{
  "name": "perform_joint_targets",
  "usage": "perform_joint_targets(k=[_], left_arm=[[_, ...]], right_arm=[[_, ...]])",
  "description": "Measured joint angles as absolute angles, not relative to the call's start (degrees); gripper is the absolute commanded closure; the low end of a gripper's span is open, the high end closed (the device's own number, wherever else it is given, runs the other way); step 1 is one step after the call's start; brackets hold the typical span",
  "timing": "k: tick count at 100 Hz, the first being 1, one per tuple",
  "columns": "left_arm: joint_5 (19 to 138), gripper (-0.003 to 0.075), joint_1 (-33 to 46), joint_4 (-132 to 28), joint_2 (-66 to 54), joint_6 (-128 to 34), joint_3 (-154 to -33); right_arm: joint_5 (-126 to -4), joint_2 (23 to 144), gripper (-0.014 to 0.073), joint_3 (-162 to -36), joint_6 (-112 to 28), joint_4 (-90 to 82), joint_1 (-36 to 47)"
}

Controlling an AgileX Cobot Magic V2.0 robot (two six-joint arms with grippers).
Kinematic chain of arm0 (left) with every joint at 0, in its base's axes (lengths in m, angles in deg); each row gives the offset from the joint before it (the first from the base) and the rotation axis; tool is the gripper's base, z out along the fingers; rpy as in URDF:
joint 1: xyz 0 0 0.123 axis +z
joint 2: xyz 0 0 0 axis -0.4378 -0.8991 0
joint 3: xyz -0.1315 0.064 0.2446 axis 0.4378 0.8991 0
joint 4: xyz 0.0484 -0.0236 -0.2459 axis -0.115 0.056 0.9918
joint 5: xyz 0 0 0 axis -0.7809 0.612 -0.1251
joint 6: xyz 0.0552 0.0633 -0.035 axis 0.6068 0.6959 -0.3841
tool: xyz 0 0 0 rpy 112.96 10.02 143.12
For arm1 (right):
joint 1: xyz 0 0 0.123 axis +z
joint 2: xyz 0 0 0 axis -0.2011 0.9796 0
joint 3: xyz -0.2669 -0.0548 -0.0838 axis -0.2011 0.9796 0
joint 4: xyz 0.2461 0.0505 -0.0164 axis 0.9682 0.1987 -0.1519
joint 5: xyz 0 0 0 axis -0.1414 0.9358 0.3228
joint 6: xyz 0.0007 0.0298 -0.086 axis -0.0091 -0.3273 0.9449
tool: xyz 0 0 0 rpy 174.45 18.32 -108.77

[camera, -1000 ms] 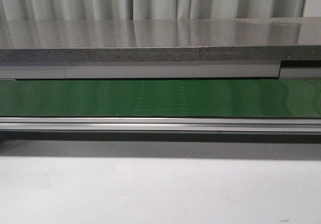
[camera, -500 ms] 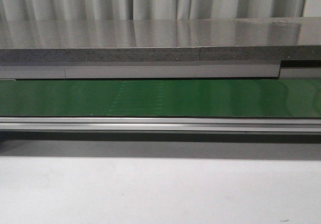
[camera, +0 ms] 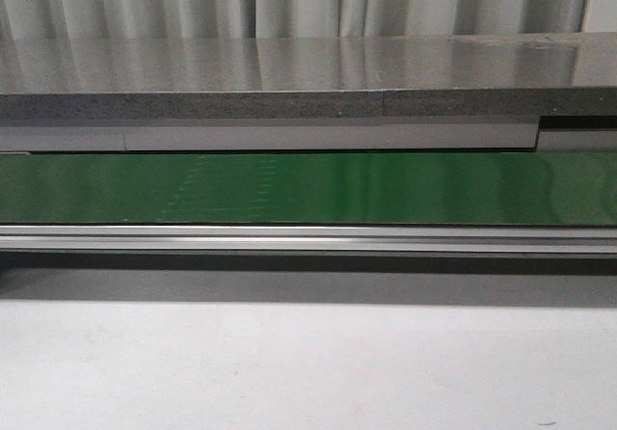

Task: Move button from right to left
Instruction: 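Lower the right gripper and grasp the push button's black body, then lift the push button and set it on the conveyor belt, release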

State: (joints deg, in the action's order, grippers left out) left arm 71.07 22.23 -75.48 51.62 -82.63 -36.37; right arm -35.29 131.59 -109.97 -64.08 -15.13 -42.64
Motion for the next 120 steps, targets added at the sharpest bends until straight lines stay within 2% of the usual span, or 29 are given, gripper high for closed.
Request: perform_joint_targets(k=[15, 34, 41, 68, 100, 120], left_arm=[[71.1, 0.0741, 22.2, -75.5, 51.6, -82.6, -36.4], [71.1, 0.0741, 22.2, -75.5, 51.6, -82.6, -36.4], [71.1, 0.0741, 22.2, -75.5, 51.6, -82.6, -36.4], [71.1, 0.0741, 22.2, -75.5, 51.6, -82.6, -36.4], [71.1, 0.0741, 22.2, -75.5, 51.6, -82.6, -36.4], [71.1, 0.0741, 22.2, -75.5, 51.6, -82.6, -36.4]], right_arm=[[-35.3, 135.0, 0.0051, -111.8, -64.1, -14.7, -41.9], [-36.0, 136.7, 0.0294, -112.8, -64.1, -14.6, -41.6], [-36.2, 136.8, 0.0344, -113.0, -64.1, -14.5, -41.5], [-36.0, 135.5, 0.0349, -113.0, -64.1, -14.1, -41.3], [-29.7, 122.9, 0.0349, -113.0, -64.7, -13.6, -40.7], [-26.8, 117.0, 0.0349, -109.4, -65.0, -12.0, -36.2]])
